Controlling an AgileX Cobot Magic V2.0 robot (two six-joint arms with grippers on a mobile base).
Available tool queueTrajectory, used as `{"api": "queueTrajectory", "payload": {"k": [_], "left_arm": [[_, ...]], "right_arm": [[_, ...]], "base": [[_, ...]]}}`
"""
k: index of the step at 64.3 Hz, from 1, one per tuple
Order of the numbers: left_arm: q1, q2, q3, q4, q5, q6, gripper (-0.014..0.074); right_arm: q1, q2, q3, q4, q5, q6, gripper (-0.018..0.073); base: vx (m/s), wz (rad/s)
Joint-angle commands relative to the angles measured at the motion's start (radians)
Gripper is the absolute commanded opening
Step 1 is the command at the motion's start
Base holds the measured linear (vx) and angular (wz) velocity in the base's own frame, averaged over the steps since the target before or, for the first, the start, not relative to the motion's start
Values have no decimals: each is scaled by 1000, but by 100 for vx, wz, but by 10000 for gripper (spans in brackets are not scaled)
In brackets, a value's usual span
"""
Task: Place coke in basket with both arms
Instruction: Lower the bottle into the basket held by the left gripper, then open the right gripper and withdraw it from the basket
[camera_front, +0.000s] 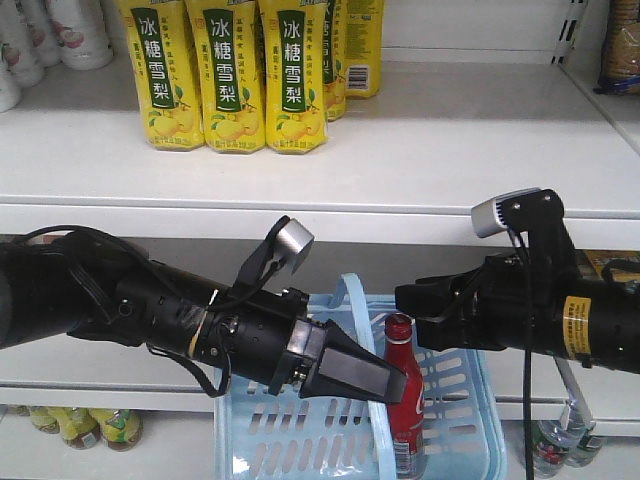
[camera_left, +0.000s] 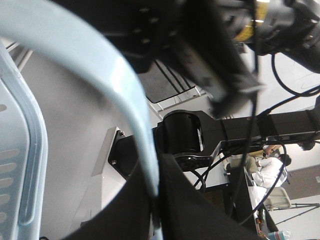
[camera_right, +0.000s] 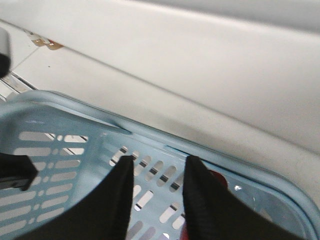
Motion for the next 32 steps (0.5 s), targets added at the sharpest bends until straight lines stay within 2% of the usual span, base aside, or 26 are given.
{"api": "queueTrajectory", "payload": {"k": [1, 4, 19, 32], "left_arm": [[-3, -50, -27, -86, -190, 7, -5], [-3, -50, -27, -86, -190, 7, -5], [-3, -50, -27, -86, -190, 7, -5], [-3, -50, -27, -86, -190, 7, -5]], "right_arm": [[1, -62, -20, -10, -43, 2, 47], [1, -79, -6, -10, -64, 1, -13], [1, -294, 139, -10, -68, 5, -5], [1, -576, 238, -10, 64, 9, -5]], "base": [[0, 0], [0, 0], [0, 0], [0, 0]]}}
